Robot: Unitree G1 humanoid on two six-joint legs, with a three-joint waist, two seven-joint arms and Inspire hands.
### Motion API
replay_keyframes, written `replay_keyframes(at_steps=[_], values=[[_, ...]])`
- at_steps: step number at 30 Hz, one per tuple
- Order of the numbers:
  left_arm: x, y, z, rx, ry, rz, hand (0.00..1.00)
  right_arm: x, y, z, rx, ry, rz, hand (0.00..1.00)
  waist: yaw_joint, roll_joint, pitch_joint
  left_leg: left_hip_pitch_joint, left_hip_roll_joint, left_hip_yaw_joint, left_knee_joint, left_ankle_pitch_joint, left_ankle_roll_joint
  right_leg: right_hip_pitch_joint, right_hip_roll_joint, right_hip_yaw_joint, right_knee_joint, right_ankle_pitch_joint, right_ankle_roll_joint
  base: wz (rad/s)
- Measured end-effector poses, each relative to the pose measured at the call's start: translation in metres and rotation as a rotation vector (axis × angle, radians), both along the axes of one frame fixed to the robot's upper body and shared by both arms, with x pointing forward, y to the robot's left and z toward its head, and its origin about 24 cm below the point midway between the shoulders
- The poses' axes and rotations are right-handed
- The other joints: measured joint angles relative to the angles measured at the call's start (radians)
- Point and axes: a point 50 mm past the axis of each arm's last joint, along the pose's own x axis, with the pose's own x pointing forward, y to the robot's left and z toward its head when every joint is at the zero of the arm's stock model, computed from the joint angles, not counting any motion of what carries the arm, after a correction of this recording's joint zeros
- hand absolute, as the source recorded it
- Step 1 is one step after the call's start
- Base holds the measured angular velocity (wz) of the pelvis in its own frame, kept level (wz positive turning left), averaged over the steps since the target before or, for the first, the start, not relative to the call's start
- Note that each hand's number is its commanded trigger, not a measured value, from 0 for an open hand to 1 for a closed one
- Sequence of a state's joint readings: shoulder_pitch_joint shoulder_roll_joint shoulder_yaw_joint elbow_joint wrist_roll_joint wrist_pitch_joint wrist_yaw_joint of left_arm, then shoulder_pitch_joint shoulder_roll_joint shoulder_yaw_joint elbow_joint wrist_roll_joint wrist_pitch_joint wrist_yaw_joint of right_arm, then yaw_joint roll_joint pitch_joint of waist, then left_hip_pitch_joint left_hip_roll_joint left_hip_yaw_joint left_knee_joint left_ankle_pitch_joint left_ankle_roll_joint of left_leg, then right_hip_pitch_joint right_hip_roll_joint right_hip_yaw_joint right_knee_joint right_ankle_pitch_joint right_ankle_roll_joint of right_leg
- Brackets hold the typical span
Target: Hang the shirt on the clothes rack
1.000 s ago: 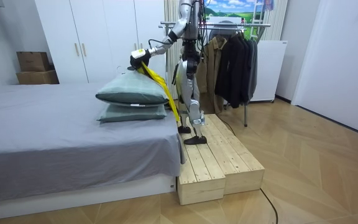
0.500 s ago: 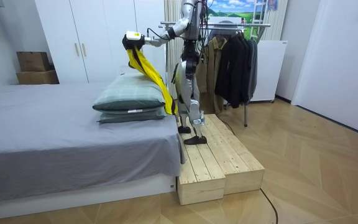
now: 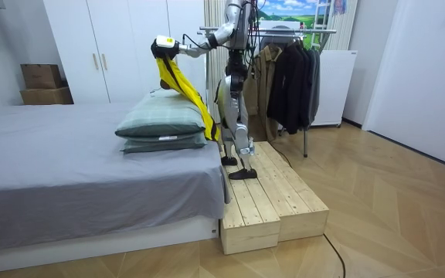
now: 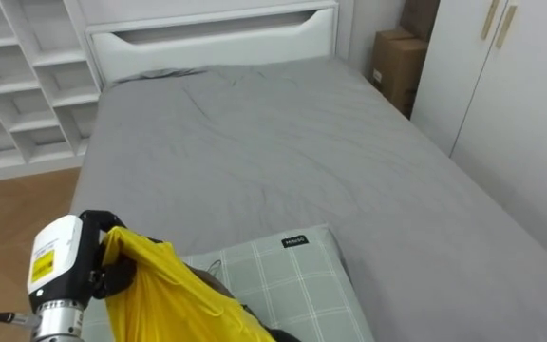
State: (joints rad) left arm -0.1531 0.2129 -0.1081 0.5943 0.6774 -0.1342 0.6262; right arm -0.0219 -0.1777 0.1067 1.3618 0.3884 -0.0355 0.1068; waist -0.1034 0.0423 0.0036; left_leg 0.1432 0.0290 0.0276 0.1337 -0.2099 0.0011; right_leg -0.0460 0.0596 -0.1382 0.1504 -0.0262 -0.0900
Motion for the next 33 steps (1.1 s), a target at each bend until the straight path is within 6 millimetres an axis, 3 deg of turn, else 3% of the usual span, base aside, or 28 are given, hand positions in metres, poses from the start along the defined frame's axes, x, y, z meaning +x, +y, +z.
replay_keyframes(at_steps=[20, 26, 28, 33], values=[[0.0, -0.001, 0.002, -0.002, -0.023, -0.011, 1.0, 0.005, -0.003, 0.002, -0.027, -0.02, 0.003, 0.0, 0.0, 0.014, 0.0015, 0.007, 0.001, -0.003, 0.0, -0.006, 0.001, 0.007, 0.002, 0.004, 0.002, -0.001, 0.001, 0.0], [0.005, -0.002, 0.021, 0.005, -0.12, -0.048, 1.0, 0.048, -0.005, 0.016, -0.07, -0.196, 0.058, 0.0, 0.004, 0.013, 0.0021, 0.006, 0.0, 0.0, 0.002, -0.005, 0.001, 0.006, 0.0, 0.003, 0.003, -0.001, 0.001, 0.0], [0.008, -0.001, 0.032, 0.03, -0.17, -0.073, 1.0, 0.077, -0.001, 0.029, -0.089, -0.311, 0.11, 0.0, 0.004, 0.012, 0.0031, 0.003, 0.0, -0.003, 0.002, -0.005, 0.001, 0.002, 0.001, 0.003, 0.004, -0.002, 0.002, 0.0], [0.012, -0.009, 0.055, 0.059, -0.278, -0.119, 1.0, 0.116, 0.004, 0.056, -0.128, -0.502, 0.187, 0.0, 0.024, 0.005, 0.0043, -0.001, 0.0, -0.004, 0.007, -0.005, 0.001, -0.005, -0.001, 0.001, 0.013, -0.008, 0.003, 0.0]])
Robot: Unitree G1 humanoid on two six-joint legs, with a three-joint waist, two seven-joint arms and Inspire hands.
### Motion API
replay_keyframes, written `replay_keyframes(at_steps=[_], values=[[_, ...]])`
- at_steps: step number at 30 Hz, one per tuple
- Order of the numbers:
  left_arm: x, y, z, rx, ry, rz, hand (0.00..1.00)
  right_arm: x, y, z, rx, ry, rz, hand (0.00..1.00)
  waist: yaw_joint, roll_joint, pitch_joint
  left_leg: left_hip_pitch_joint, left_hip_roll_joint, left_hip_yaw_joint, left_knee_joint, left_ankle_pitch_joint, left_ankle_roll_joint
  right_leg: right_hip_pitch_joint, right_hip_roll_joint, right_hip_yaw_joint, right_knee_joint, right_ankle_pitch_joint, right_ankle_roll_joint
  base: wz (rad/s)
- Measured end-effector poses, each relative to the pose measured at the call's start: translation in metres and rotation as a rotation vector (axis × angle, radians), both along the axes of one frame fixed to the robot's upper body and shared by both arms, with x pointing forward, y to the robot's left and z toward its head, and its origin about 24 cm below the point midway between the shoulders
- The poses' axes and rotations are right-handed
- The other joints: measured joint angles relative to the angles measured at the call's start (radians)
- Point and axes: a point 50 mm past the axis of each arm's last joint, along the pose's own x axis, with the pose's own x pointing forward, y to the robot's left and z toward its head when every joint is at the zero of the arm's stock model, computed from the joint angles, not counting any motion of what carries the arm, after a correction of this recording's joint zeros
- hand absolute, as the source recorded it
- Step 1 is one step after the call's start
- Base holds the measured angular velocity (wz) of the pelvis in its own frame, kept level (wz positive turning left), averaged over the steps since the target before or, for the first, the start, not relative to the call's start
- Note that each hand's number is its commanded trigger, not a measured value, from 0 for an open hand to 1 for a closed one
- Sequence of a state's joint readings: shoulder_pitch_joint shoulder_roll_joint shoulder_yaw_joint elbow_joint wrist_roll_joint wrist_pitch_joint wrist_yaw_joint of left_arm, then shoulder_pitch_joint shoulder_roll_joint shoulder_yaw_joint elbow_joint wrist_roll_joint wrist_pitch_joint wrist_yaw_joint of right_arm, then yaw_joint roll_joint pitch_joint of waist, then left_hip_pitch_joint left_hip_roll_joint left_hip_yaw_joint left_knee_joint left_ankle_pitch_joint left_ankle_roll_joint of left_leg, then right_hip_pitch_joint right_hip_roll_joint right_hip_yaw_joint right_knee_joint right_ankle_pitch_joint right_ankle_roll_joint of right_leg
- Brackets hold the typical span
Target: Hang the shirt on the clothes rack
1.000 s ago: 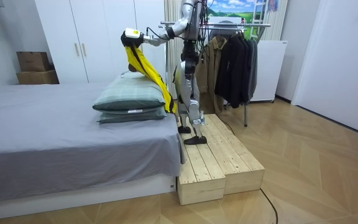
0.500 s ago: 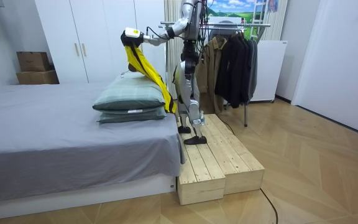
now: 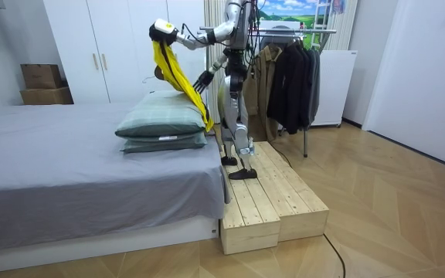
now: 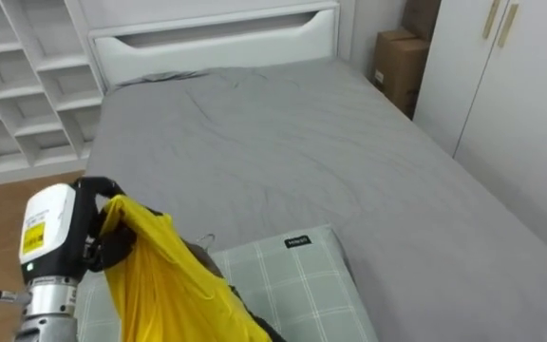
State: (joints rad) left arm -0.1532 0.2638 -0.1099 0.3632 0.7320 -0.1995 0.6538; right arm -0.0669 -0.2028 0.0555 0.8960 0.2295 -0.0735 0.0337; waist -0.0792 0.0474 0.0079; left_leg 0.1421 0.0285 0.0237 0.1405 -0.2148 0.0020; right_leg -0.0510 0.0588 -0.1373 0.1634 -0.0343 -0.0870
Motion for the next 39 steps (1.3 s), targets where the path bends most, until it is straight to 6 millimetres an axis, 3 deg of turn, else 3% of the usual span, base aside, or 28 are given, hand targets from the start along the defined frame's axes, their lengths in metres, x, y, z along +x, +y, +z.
replay_keyframes(at_steps=[7, 13, 26, 39], values=[[0.001, -0.01, 0.022, 0.056, -0.102, -0.051, 1.0, 0.043, 0.016, 0.049, -0.11, -0.264, 0.164, 0.0, 0.027, -0.03, -0.0018, -0.01, -0.002, -0.002, 0.022, 0.0, 0.0, -0.003, -0.006, -0.011, 0.008, -0.005, -0.004, 0.05], [0.0, -0.017, 0.037, 0.055, -0.169, -0.077, 1.0, 0.055, 0.023, 0.068, -0.178, -0.365, 0.207, 0.0, 0.053, -0.046, -0.0045, -0.012, -0.003, -0.007, 0.022, 0.0, 0.0, -0.001, -0.008, -0.015, 0.005, -0.007, 0.0, 0.02], [-0.002, -0.023, 0.053, 0.09, -0.248, -0.092, 1.0, 0.066, 0.034, 0.091, -0.192, -0.471, 0.255, 0.0, 0.061, -0.045, -0.0046, -0.008, -0.001, -0.011, 0.02, 0.0, 0.0, 0.004, -0.007, -0.018, 0.004, -0.004, -0.004, 0.0], [-0.003, -0.027, 0.06, 0.145, -0.275, -0.088, 1.0, 0.066, 0.041, 0.089, -0.077, -0.474, 0.237, 0.0, 0.064, -0.035, -0.0015, 0.006, 0.0, -0.01, 0.016, 0.0, 0.0, 0.016, -0.007, -0.018, 0.005, -0.004, -0.004, 0.0]])
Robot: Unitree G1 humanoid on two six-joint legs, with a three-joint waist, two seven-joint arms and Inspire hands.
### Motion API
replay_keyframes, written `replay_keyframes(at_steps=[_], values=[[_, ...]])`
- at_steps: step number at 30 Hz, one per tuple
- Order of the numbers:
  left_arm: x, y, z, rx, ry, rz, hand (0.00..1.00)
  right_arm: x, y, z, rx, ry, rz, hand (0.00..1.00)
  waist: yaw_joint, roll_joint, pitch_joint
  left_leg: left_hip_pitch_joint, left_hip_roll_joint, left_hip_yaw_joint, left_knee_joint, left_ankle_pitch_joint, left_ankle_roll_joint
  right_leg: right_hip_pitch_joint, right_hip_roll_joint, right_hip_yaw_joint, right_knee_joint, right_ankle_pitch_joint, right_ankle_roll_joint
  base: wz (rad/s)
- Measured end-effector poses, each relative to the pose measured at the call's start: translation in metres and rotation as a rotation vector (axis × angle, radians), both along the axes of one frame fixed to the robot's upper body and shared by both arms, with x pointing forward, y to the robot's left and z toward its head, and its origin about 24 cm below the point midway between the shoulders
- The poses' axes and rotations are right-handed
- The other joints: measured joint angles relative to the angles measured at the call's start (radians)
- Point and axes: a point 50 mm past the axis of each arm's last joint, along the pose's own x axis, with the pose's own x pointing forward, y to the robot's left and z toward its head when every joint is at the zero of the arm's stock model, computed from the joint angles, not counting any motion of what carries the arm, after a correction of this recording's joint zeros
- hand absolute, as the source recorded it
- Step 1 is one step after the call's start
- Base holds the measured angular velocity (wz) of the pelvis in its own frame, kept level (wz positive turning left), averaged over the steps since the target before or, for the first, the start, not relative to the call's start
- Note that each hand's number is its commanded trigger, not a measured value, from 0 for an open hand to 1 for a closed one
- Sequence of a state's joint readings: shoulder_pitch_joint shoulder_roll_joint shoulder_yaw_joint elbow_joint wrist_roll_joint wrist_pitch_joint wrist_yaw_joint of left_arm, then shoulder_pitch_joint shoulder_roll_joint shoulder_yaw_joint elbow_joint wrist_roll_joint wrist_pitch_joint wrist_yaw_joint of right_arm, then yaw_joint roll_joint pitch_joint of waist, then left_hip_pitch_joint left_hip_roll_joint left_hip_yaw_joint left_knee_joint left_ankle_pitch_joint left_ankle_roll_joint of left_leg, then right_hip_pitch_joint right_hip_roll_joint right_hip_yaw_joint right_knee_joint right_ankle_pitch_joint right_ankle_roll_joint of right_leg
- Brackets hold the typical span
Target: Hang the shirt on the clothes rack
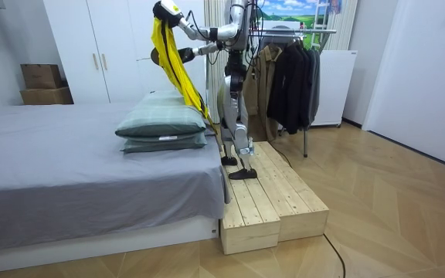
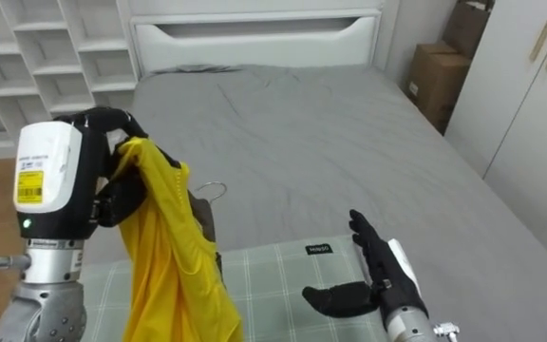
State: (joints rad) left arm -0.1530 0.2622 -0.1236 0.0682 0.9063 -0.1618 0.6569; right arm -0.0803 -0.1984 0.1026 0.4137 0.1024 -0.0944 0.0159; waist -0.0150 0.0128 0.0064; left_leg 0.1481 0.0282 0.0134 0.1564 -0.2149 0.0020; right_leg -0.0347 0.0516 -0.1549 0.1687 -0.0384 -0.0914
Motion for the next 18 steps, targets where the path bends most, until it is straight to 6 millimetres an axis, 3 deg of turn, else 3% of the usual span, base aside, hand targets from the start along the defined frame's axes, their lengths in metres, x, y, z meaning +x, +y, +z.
replay_keyframes(at_steps=[6, 12, 18], values=[[0.0, -0.002, 0.001, 0.004, 0.011, -0.006, 1.0, -0.002, 0.015, -0.004, 0.171, 0.026, 0.031, 0.0, 0.001, 0.022, 0.0005, 0.002, 0.0, 0.0, -0.004, 0.0, 0.0, 0.0, 0.0, -0.001, 0.0, 0.0, 0.0, 0.0], [-0.002, -0.01, 0.008, -0.001, -0.013, -0.035, 1.0, -0.007, 0.031, -0.016, 0.374, 0.104, 0.098, 0.0, 0.02, 0.022, 0.0014, 0.001, 0.0, 0.0, -0.003, 0.0, 0.0, 0.0, -0.001, -0.001, -0.001, -0.001, 0.001, 0.0], [-0.001, -0.01, 0.007, -0.001, -0.004, -0.027, 1.0, -0.014, 0.045, -0.03, 0.438, 0.201, 0.177, 0.0, 0.025, 0.02, 0.0028, -0.006, -0.003, -0.014, -0.003, 0.0, 0.0, -0.001, -0.007, -0.017, -0.003, -0.003, 0.005, 0.07]])
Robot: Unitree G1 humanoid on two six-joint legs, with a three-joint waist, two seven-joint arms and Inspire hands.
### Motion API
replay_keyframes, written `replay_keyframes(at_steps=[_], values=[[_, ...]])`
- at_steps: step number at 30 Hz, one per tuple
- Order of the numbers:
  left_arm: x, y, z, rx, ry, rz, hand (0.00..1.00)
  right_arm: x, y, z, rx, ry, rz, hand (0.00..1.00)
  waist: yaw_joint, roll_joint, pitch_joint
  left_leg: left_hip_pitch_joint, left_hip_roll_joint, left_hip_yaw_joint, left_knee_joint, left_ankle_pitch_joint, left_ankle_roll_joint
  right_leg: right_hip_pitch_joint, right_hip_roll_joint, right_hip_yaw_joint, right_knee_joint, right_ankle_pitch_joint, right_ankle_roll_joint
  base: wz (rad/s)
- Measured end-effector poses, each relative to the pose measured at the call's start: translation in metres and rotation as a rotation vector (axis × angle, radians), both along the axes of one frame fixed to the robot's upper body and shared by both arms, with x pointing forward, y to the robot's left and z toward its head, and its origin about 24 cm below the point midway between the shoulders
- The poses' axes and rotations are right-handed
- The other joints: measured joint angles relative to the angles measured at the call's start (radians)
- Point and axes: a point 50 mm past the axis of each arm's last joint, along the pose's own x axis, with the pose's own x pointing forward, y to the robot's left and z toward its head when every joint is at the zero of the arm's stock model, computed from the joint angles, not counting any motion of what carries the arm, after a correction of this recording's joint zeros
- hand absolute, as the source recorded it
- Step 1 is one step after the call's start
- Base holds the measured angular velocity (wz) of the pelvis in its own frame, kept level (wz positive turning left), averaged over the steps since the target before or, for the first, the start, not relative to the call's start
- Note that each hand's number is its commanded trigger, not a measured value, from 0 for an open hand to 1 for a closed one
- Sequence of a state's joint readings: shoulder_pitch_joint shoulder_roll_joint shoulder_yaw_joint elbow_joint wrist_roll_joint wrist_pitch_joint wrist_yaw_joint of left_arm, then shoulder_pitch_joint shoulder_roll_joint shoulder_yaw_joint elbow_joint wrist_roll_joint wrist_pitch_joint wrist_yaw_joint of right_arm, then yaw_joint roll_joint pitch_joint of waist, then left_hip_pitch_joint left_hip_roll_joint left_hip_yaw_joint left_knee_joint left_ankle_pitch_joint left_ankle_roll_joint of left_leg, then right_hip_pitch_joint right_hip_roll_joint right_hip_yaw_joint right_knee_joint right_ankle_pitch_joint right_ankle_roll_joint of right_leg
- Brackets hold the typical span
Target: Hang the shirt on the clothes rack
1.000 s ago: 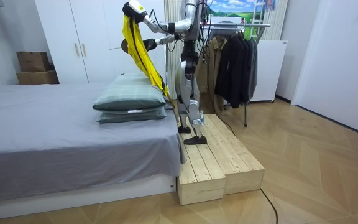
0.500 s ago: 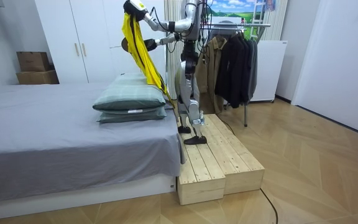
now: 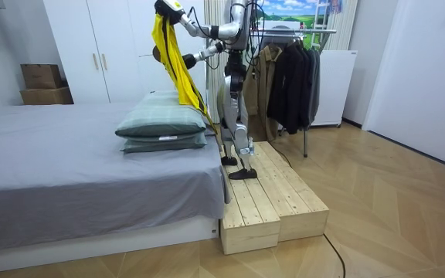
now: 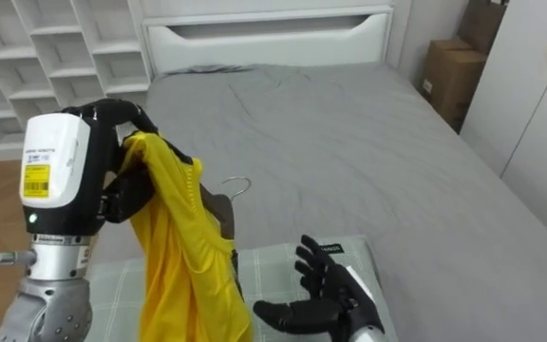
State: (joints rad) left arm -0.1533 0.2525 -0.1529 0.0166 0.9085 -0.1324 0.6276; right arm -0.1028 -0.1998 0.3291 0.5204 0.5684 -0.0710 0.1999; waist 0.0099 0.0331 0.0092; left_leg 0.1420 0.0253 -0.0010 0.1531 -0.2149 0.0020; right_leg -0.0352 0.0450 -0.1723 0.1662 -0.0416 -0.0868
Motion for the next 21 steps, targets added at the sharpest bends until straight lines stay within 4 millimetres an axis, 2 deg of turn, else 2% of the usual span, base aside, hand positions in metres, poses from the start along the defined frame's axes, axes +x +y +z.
replay_keyframes(at_steps=[6, 13, 16, 21], values=[[0.0, -0.002, -0.002, 0.003, 0.012, 0.005, 1.0, 0.006, 0.008, 0.003, 0.079, 0.005, 0.024, 0.0, 0.007, -0.01, 0.0069, -0.006, -0.001, -0.004, 0.002, 0.0, 0.0, 0.0, -0.005, -0.01, -0.002, -0.001, 0.002, 0.04], [0.0, -0.001, -0.002, 0.004, 0.016, 0.014, 1.0, 0.004, 0.018, 0.001, 0.173, 0.036, 0.032, 0.0, 0.029, -0.01, 0.007, -0.009, -0.001, -0.01, 0.002, 0.0, 0.0, 0.0, -0.008, -0.024, -0.003, -0.002, 0.003, 0.03], [0.001, 0.0, -0.002, 0.003, 0.019, 0.023, 1.0, 0.005, 0.023, -0.004, 0.177, 0.062, 0.048, 0.0, 0.027, -0.011, 0.0073, -0.01, -0.001, -0.013, 0.002, 0.0, 0.0, 0.004, -0.008, -0.026, -0.01, -0.001, 0.003, 0.03], [0.0, -0.001, -0.002, 0.033, 0.011, 0.025, 1.0, 0.005, 0.021, -0.01, 0.172, 0.09, 0.04, 0.0, 0.033, -0.011, 0.0073, -0.01, -0.002, -0.024, 0.002, 0.0, 0.0, 0.01, -0.008, -0.031, -0.016, -0.002, 0.006, 0.07]])
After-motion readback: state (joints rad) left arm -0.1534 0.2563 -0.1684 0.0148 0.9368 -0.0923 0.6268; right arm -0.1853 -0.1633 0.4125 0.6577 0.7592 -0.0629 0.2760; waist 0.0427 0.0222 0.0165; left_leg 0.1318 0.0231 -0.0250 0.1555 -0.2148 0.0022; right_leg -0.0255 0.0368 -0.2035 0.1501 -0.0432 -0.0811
